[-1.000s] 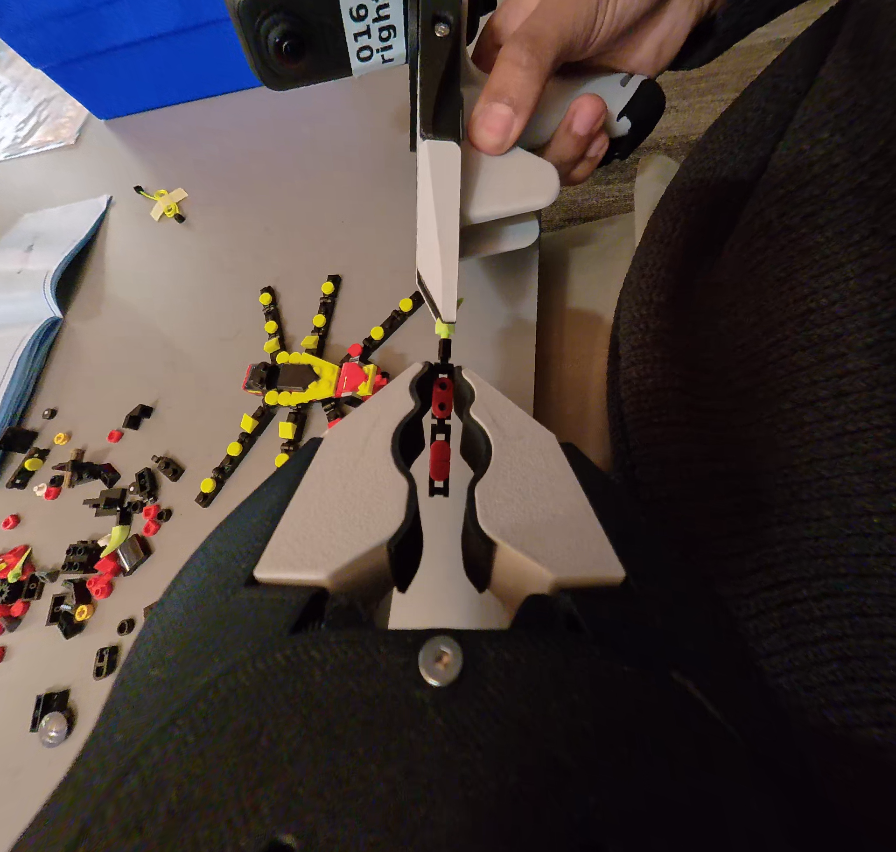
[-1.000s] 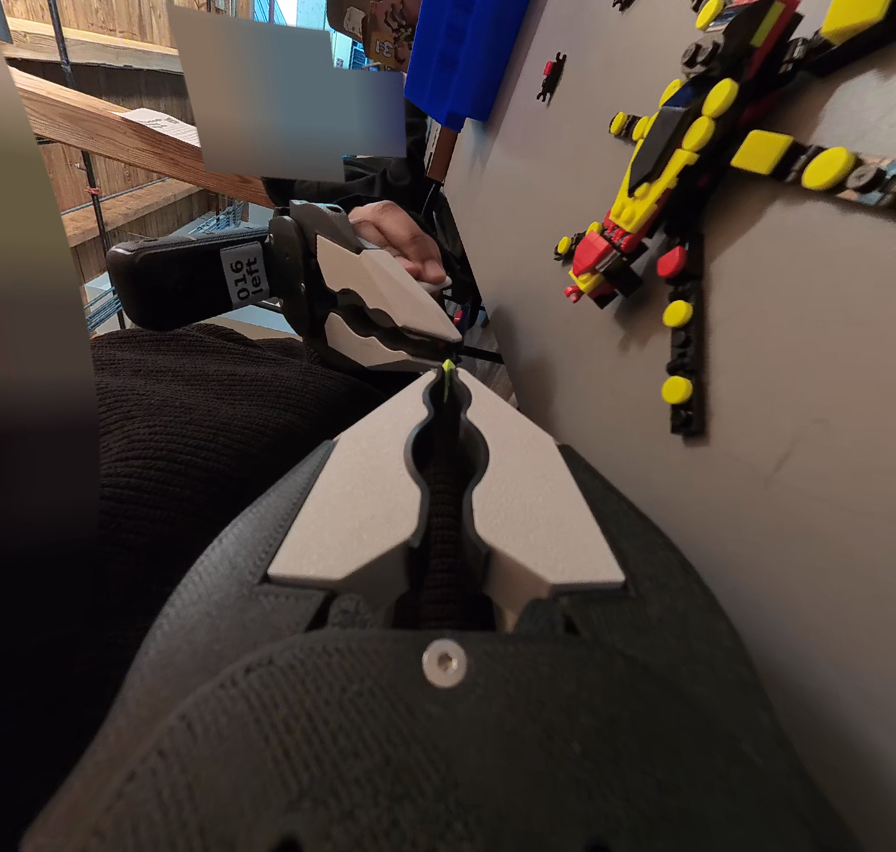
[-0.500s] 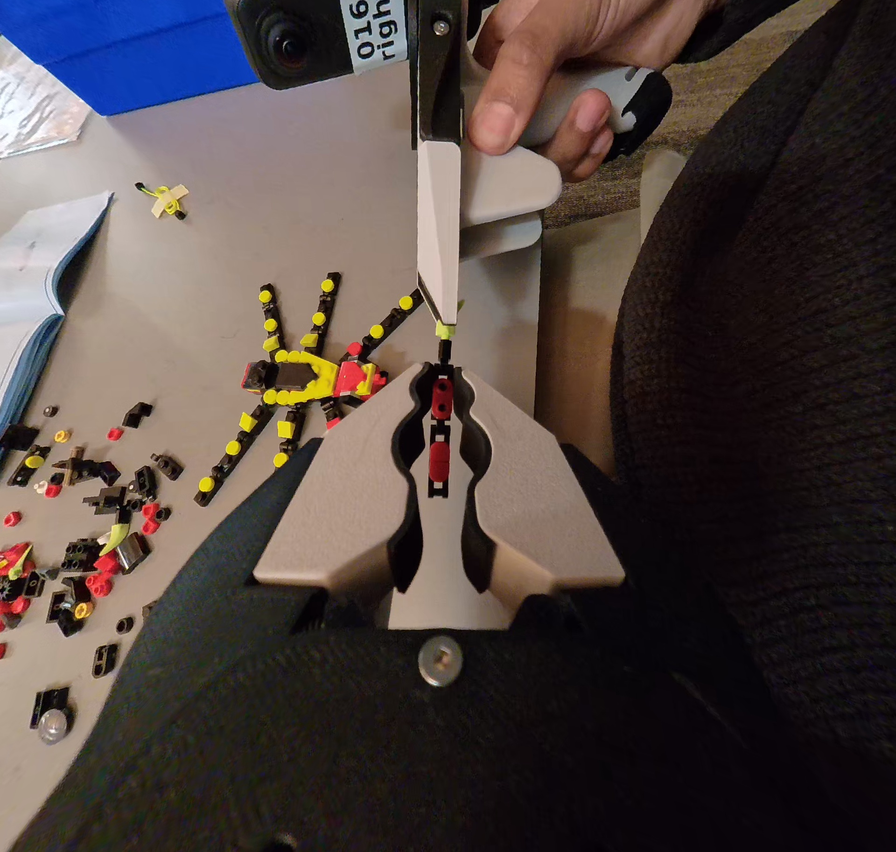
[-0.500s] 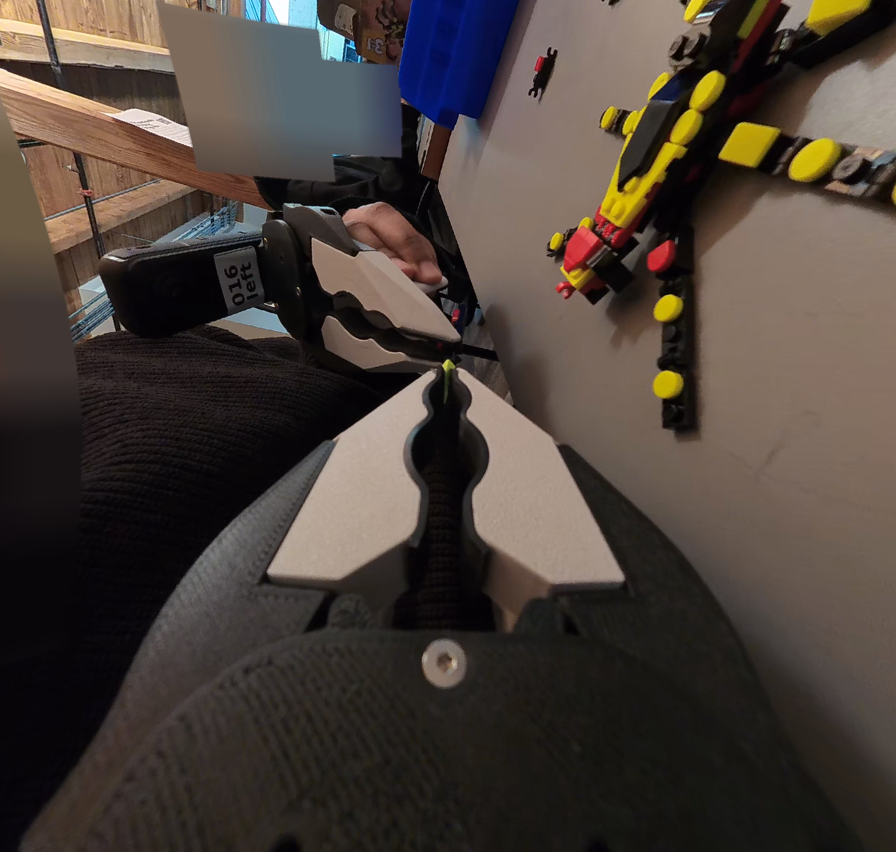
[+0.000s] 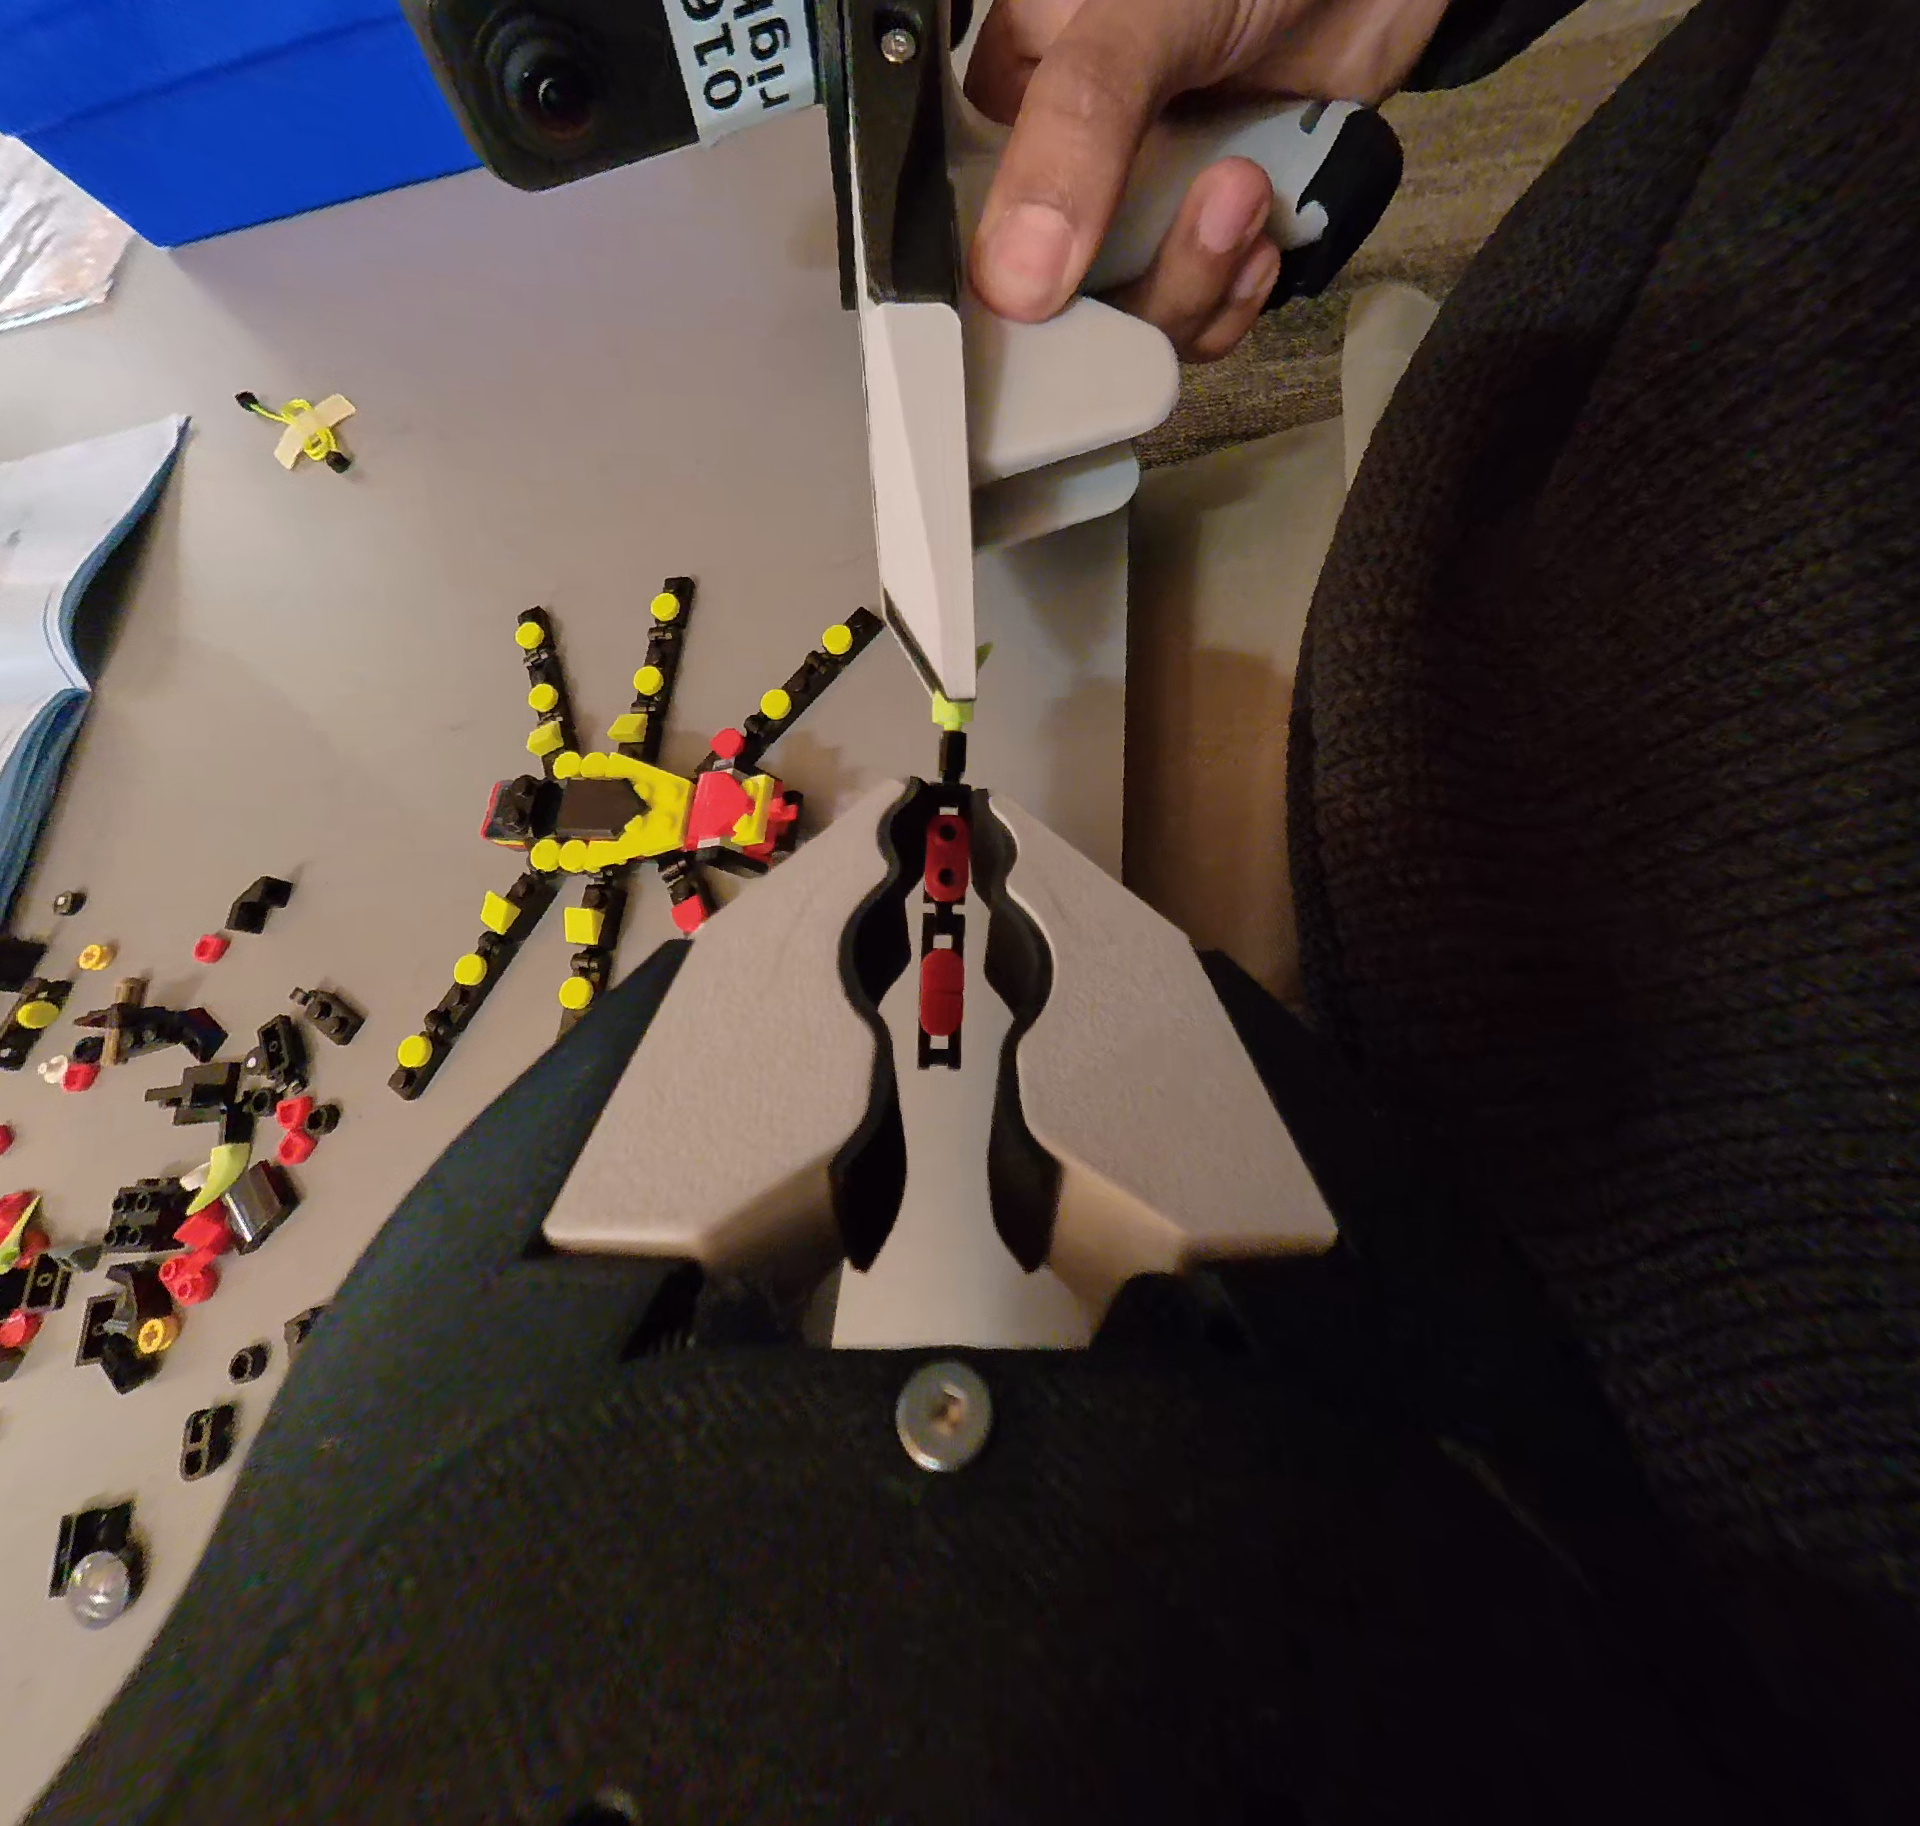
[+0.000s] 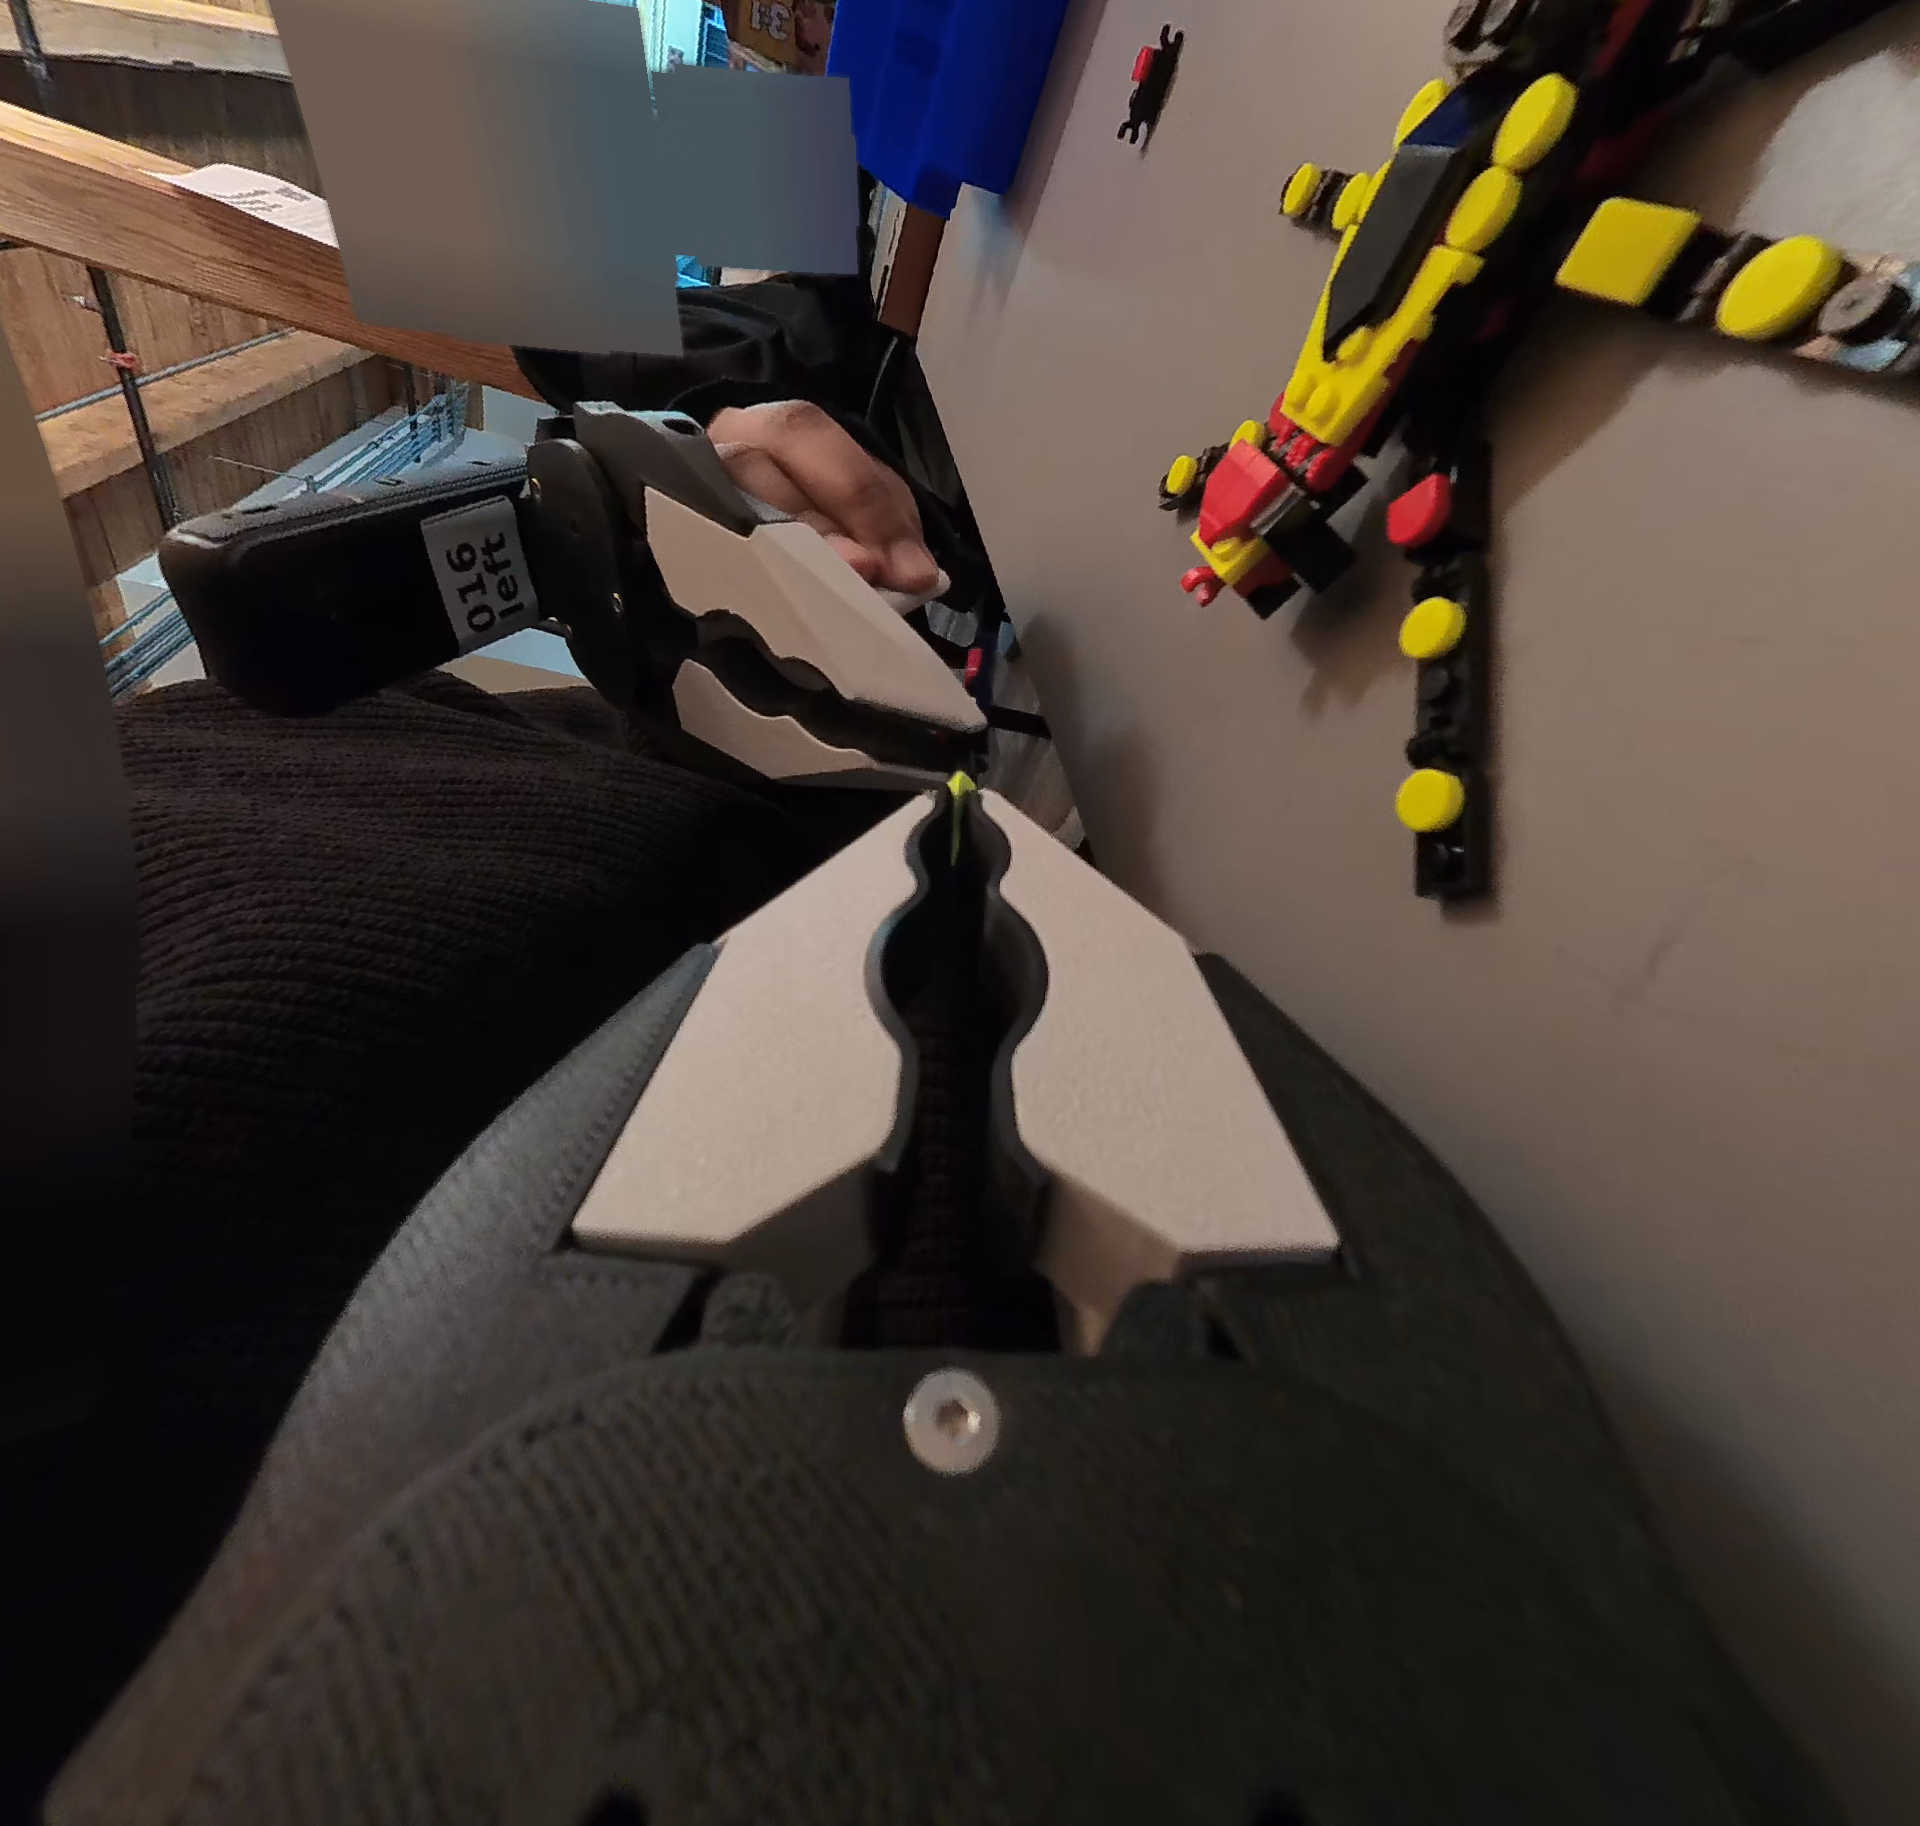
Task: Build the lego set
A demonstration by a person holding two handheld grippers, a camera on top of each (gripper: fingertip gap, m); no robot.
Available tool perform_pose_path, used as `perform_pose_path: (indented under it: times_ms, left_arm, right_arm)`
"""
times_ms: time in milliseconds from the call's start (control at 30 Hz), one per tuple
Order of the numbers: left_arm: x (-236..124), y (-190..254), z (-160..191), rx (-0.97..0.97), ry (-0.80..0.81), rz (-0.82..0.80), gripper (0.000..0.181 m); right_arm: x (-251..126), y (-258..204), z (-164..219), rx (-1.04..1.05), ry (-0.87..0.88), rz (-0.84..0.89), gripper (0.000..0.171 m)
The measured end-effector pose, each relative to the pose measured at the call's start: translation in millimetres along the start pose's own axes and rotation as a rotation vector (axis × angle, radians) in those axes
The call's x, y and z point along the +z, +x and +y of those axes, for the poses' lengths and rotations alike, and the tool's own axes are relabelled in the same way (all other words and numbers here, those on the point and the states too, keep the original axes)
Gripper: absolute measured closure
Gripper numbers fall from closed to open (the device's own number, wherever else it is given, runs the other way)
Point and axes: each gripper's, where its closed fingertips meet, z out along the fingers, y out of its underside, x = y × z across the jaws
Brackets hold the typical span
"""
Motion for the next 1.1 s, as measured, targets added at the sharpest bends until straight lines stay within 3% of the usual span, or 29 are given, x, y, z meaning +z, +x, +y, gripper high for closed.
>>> perform_pose_path:
  times_ms: [533,633,733,833,967,1100]
  left_arm:
    - [2,-5,0,-0.039,0.009,-0.005,0.176]
    - [3,-8,2,-0.113,0.003,0.008,0.155]
    - [3,-6,5,-0.282,0.027,0.109,0.138]
    - [-6,-4,-7,-0.479,0.145,0.263,0.133]
    - [-25,-5,-27,-0.709,0.316,0.489,0.145]
    - [-35,-2,-43,-0.773,0.400,0.584,0.156]
  right_arm:
    - [0,-3,-4,-0.039,0.010,0.006,0.171]
    - [1,-11,-5,-0.074,0.006,-0.026,0.171]
    - [0,-13,-6,-0.124,0.004,-0.013,0.171]
    - [-2,-24,-7,-0.214,-0.007,-0.046,0.171]
    - [-6,-45,-8,-0.441,-0.015,-0.056,0.171]
    - [-5,-57,-4,-0.641,-0.028,-0.026,0.171]
